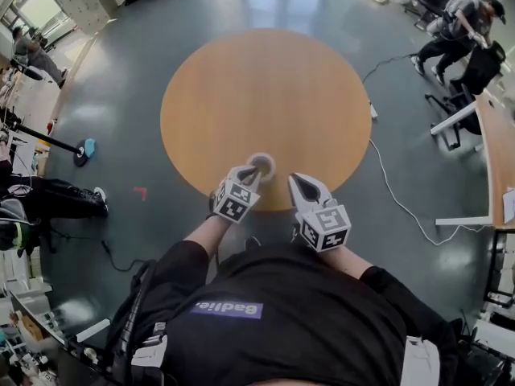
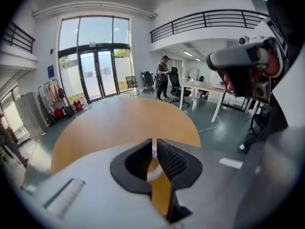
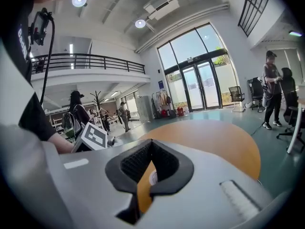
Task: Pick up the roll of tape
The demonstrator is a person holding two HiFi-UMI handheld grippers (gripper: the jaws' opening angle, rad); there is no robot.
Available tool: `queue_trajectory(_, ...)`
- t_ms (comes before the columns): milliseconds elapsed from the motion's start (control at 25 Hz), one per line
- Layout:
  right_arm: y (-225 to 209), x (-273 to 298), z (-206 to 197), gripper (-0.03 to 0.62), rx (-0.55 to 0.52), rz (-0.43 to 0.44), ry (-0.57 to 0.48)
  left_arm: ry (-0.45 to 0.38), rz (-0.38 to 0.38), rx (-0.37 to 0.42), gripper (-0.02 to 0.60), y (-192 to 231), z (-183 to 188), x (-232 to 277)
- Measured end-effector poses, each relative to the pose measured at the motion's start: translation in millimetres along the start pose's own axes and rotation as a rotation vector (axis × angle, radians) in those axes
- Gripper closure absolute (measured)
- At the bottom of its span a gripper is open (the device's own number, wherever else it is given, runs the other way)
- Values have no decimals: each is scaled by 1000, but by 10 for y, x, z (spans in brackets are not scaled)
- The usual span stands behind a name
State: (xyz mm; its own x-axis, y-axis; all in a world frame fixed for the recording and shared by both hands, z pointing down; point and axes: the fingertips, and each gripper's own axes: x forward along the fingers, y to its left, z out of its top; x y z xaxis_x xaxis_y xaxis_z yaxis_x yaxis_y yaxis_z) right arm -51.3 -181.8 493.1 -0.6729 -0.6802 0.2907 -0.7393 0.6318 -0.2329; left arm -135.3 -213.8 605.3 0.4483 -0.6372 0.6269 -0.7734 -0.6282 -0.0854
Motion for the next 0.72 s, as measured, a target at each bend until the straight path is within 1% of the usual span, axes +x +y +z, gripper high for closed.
queue_trajectory(160, -212, 30, -33, 588, 9, 2, 9, 96, -48, 70, 516, -78, -113, 326)
queue_trajectory(280, -329, 59, -56, 588, 17, -2, 19, 210, -143, 124, 476, -173, -295, 547)
queue_trajectory(360, -400, 50, -76, 588, 20, -11, 25, 292, -197, 178, 449, -238, -449, 680)
queue_trajectory(440, -457, 23, -107, 588, 22, -20, 32, 348, -202, 274, 436, -268, -579, 783)
queue_trajectory(520, -495, -10, -135, 588, 24, -28, 40, 381, -189, 379, 431, -291, -663, 854)
queue_trajectory(720, -617, -52, -170, 588, 18, -39, 62, 457, -182, 586, 423, -364, -850, 1094)
